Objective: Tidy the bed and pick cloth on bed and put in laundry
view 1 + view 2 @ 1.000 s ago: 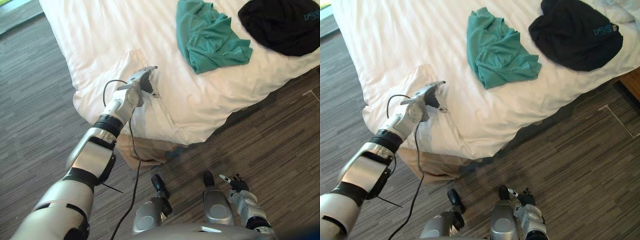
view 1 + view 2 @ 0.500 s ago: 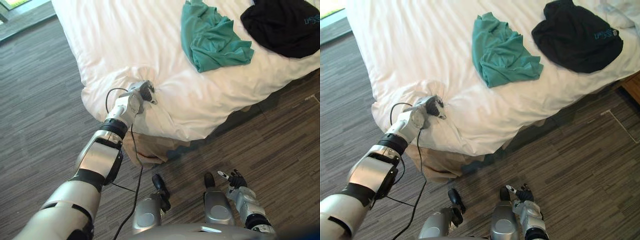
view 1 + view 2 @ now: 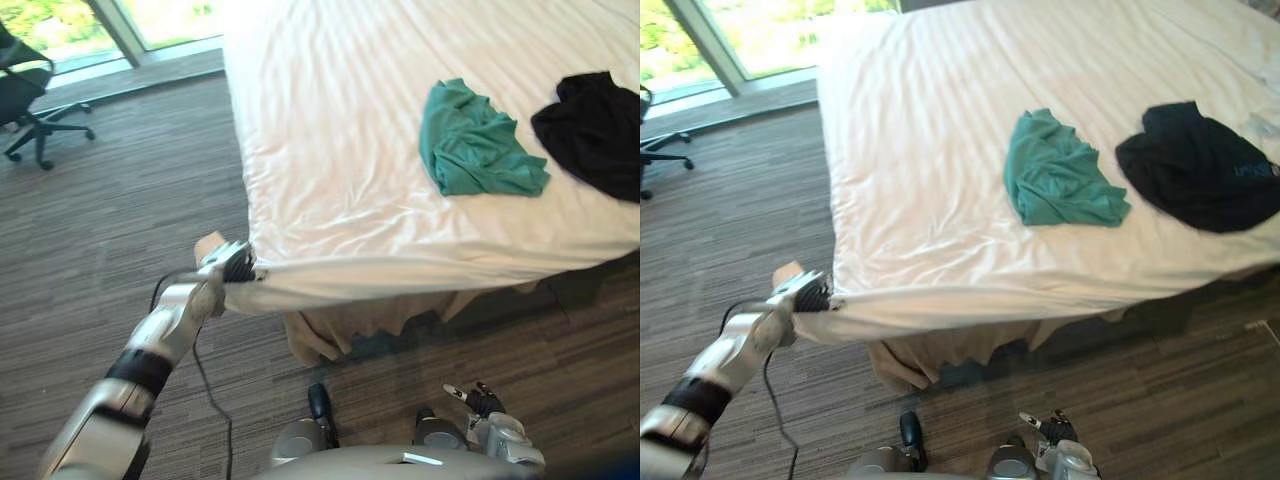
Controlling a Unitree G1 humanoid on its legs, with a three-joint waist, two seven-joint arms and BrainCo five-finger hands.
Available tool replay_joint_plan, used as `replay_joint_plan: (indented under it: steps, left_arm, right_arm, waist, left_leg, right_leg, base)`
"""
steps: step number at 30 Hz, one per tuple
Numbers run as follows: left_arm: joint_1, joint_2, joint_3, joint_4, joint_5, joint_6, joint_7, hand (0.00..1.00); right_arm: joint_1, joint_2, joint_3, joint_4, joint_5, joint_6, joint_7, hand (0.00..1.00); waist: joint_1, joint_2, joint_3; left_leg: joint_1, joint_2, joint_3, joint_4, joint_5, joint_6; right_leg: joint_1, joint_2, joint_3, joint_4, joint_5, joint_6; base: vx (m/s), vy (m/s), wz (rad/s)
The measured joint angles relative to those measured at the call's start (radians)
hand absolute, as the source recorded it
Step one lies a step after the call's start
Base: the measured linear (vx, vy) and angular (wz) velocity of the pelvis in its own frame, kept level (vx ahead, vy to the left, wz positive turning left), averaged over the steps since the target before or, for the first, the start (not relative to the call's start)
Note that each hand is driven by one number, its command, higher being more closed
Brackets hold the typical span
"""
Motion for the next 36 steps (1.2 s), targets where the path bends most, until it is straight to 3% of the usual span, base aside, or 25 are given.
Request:
replay_joint_plan:
  steps: [3,5,8,10,14,16,22,25,30,35,36]
  left_arm:
    - [0.148,-0.009,0.130,-0.066,-0.040,0.006,-0.007,0.00]
    - [0.203,-0.031,0.208,-0.070,-0.058,0.017,-0.003,0.00]
    - [0.294,-0.096,0.308,-0.069,-0.089,0.040,0.037,0.00]
    - [0.342,-0.150,0.347,-0.060,-0.099,0.040,0.040,0.00]
    - [0.417,-0.246,0.391,0.016,-0.127,0.062,0.039,0.00]
    - [0.450,-0.314,0.436,0.055,-0.171,0.073,0.038,0.00]
    - [0.467,-0.573,0.551,0.243,-0.411,0.082,0.073,0.00]
    - [0.418,-0.653,0.598,0.350,-0.532,0.082,0.107,0.00]
    - [0.367,-0.707,0.633,0.426,-0.568,0.080,0.150,0.00]
    - [0.354,-0.693,0.631,0.473,-0.597,0.070,0.196,0.00]
    - [0.354,-0.693,0.624,0.473,-0.606,0.071,0.217,0.00]
  right_arm:
    - [0.023,0.000,0.004,0.002,-0.007,0.002,0.015,0.00]
    - [0.030,-0.001,0.003,0.001,-0.008,0.002,0.017,0.00]
    - [0.040,-0.001,-0.001,0.002,-0.008,0.003,0.023,0.00]
    - [0.039,-0.001,-0.005,0.001,-0.008,0.003,0.028,0.00]
    - [0.037,0.002,-0.047,-0.001,0.016,0.004,0.035,0.00]
    - [0.041,0.001,-0.103,-0.007,0.105,0.004,0.030,0.00]
    - [0.100,0.024,-0.195,-0.117,0.308,-0.007,0.014,0.00]
    - [0.128,0.045,-0.259,-0.153,0.364,-0.022,-0.004,0.00]
    - [0.118,0.036,-0.418,-0.224,0.368,-0.024,-0.074,0.00]
    - [0.044,-0.046,-0.563,-0.211,0.349,-0.035,-0.186,0.00]
    - [0.025,-0.053,-0.569,-0.292,0.352,-0.030,-0.209,0.00]
  waist:
    - [0.040,-0.012,-0.026]
    - [0.042,-0.022,-0.045]
    - [0.084,-0.045,-0.060]
    - [0.091,-0.056,-0.061]
    - [0.094,-0.071,-0.060]
    - [0.095,-0.077,-0.060]
    - [0.092,-0.087,-0.065]
    - [0.087,-0.102,-0.064]
    - [0.065,-0.120,-0.072]
    - [0.061,-0.123,-0.074]
    - [0.053,-0.121,-0.075]
  left_leg:
    - [-0.005,-0.003,-0.047,0.000,-0.007,-0.007]
    - [-0.024,-0.009,-0.080,0.000,-0.006,-0.006]
    - [-0.033,-0.026,-0.124,0.000,0.001,0.000]
    - [-0.033,-0.039,-0.144,0.000,0.000,0.001]
    - [-0.033,-0.051,-0.163,0.000,-0.005,0.002]
    - [-0.030,-0.051,-0.159,0.000,-0.012,0.000]
    - [0.021,-0.038,-0.101,-0.001,-0.046,-0.009]
    - [0.039,-0.028,-0.065,-0.001,-0.062,-0.018]
    - [0.040,-0.025,-0.034,-0.001,-0.082,-0.021]
    - [0.052,-0.028,-0.041,0.000,-0.089,-0.022]
    - [0.048,-0.029,-0.044,0.000,-0.089,-0.021]
  right_leg:
    - [0.035,0.004,-0.043,-0.025,-0.015,-0.008]
    - [0.042,0.004,-0.074,-0.036,-0.019,-0.006]
    - [0.067,0.003,-0.114,-0.055,-0.020,-0.005]
    - [0.083,-0.003,-0.132,-0.060,-0.020,-0.005]
    - [0.106,-0.006,-0.148,-0.074,-0.019,-0.003]
    - [0.111,-0.006,-0.148,-0.075,-0.021,-0.007]
    - [0.134,-0.007,-0.116,-0.074,-0.025,-0.014]
    - [0.132,-0.005,-0.086,-0.074,-0.027,-0.017]
    - [0.120,-0.007,-0.055,-0.070,-0.027,-0.017]
    - [0.114,-0.009,-0.051,-0.041,-0.026,-0.019]
    - [0.107,-0.010,-0.050,-0.033,-0.026,-0.018]
  base:
    - [0.00,-0.017,0.42]
    - [0.02,-0.028,0.58]
    - [0.08,-0.022,0.38]
    - [0.08,-0.016,0.32]
    - [0.09,-0.031,0.26]
    - [0.05,-0.036,0.05]
    - [0.05,-0.046,-0.24]
    - [0.03,-0.041,-0.34]
    - [0.05,-0.036,-0.21]
    - [0.10,-0.018,0.02]
    - [0.07,-0.019,0.06]
